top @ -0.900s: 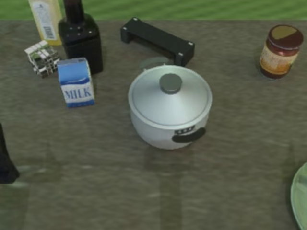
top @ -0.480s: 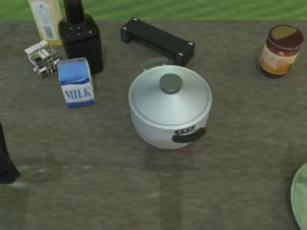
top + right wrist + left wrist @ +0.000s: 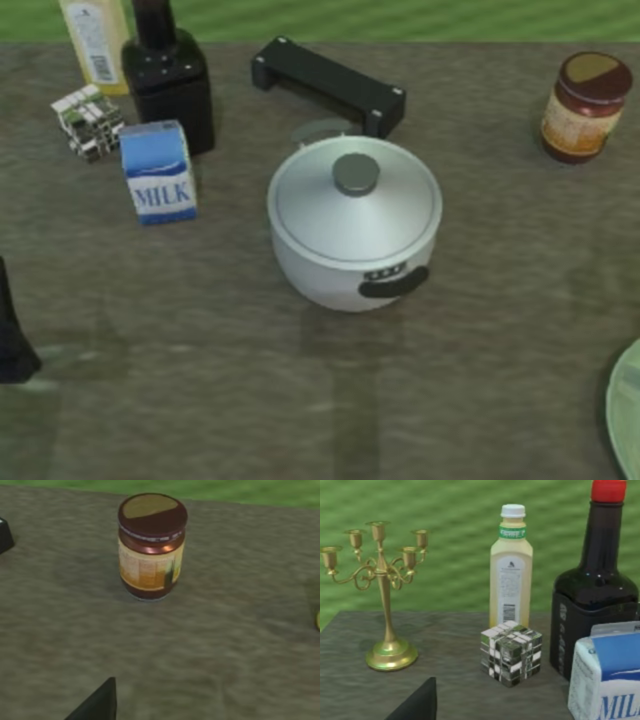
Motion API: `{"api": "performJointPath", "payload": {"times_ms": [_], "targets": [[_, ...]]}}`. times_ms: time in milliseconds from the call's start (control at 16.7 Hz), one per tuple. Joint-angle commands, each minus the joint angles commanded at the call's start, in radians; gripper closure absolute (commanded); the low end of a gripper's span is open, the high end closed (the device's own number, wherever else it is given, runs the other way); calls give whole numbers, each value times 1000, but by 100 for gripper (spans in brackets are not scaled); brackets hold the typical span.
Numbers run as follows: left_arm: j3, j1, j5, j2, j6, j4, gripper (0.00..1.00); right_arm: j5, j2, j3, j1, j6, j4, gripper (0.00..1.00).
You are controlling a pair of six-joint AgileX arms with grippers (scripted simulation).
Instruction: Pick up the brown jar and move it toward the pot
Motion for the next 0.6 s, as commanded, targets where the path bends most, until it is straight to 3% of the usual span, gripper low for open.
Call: {"api": "performJointPath", "payload": {"times_ms": [600], "targets": [[0,0,0,0,0,0,0,-35,934,1061,-8,-168,-439,0]]}}
